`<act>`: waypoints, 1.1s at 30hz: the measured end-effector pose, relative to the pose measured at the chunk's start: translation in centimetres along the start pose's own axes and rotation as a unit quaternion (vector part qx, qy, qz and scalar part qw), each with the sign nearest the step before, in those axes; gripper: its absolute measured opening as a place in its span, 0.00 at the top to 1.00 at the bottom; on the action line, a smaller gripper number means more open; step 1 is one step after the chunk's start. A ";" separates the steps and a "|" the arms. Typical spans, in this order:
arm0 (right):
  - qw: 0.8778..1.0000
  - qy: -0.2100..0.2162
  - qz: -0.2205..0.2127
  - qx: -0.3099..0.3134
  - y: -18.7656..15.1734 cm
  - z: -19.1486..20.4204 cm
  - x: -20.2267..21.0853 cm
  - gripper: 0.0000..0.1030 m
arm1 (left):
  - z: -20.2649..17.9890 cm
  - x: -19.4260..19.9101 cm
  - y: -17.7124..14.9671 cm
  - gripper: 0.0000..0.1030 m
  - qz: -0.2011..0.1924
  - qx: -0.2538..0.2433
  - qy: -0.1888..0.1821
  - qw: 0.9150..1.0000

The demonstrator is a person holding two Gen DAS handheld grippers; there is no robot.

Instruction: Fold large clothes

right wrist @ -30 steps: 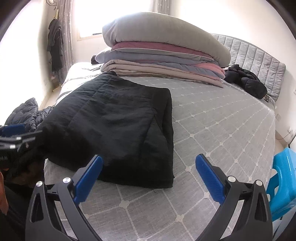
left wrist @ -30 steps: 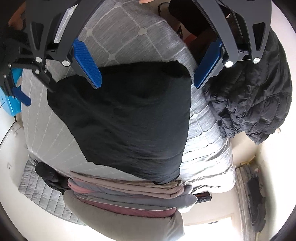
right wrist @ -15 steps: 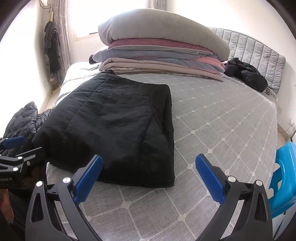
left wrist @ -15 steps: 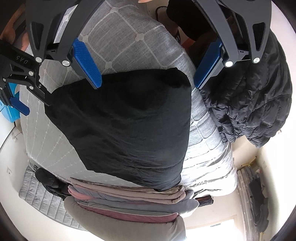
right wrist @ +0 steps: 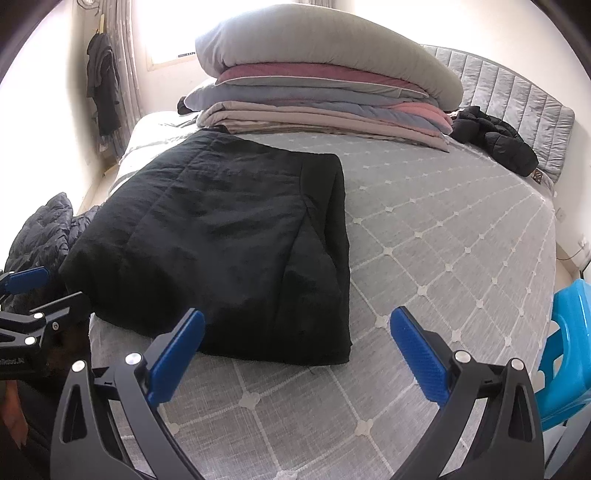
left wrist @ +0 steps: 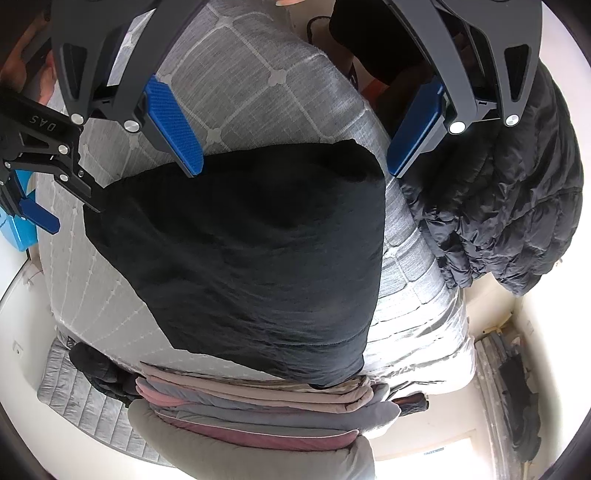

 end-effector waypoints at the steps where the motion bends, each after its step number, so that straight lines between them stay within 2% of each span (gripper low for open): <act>1: 1.000 0.000 0.001 0.001 0.0 0.0 0.0 0.05 | 0.0 0.0 0.0 0.06 0.001 0.000 0.000 1.000; 33: 1.000 -0.002 0.024 0.012 -0.7 0.2 -0.7 0.05 | 0.3 -1.1 -0.9 0.06 0.027 0.003 -0.008 1.000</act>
Point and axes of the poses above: each gripper's, at about its wrist camera, not at the fingertips, and x roughly against the way its jaws point, z to its left, y to its top, the point moved 1 cm from there along -x, roughly the way its jaws point, and after that the axes turned 14 degrees about -z, right-handed, at the moved point
